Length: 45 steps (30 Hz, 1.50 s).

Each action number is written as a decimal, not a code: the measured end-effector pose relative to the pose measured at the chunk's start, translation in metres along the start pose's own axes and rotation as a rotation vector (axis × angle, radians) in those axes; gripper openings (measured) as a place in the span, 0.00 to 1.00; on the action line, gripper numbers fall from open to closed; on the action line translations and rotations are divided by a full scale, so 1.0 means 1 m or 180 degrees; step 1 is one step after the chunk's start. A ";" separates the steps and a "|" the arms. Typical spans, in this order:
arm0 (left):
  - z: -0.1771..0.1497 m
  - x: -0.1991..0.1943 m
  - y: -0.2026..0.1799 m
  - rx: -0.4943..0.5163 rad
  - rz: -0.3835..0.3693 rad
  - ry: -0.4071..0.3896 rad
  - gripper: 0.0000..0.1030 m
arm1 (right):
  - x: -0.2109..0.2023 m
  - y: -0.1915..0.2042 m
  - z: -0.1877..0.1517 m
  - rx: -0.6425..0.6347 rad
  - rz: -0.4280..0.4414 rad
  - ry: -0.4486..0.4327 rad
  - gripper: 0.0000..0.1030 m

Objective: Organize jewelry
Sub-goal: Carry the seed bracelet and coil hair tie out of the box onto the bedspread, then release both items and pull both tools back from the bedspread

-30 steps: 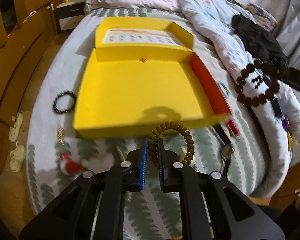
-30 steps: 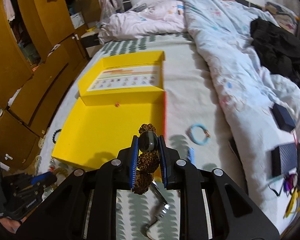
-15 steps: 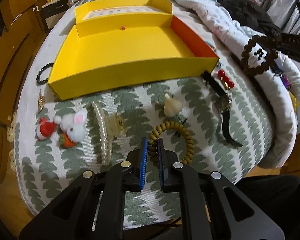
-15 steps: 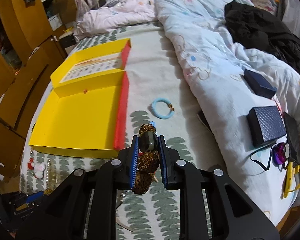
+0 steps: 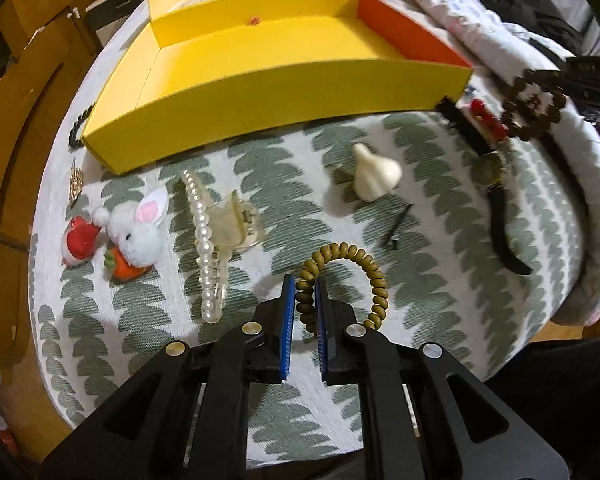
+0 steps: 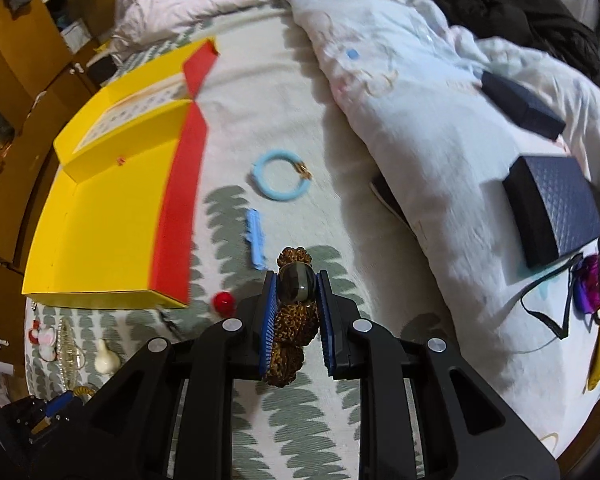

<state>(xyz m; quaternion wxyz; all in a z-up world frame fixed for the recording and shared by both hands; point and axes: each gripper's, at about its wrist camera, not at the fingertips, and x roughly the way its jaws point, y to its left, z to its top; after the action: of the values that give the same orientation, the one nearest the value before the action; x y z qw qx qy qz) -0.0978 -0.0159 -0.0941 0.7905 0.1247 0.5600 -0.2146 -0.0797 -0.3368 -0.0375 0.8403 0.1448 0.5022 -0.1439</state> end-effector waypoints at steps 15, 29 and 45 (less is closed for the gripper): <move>-0.002 0.015 -0.001 0.0024 0.0178 0.0104 0.11 | 0.021 -0.022 -0.013 0.0011 -0.0486 0.0281 0.24; 0.007 -0.014 -0.003 -0.0017 0.0102 -0.0190 0.43 | -0.013 0.004 -0.009 -0.0217 -0.0449 0.0002 0.36; 0.013 -0.048 0.008 -0.0249 0.0429 -0.0815 0.81 | -0.031 0.065 -0.025 -0.0573 -0.0167 -0.0280 0.78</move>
<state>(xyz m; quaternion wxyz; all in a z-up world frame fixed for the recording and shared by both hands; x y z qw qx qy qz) -0.0969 -0.0050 -0.0447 0.8723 0.1028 0.4529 -0.1531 -0.0884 -0.2646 -0.0148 0.8670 0.0491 0.4794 -0.1264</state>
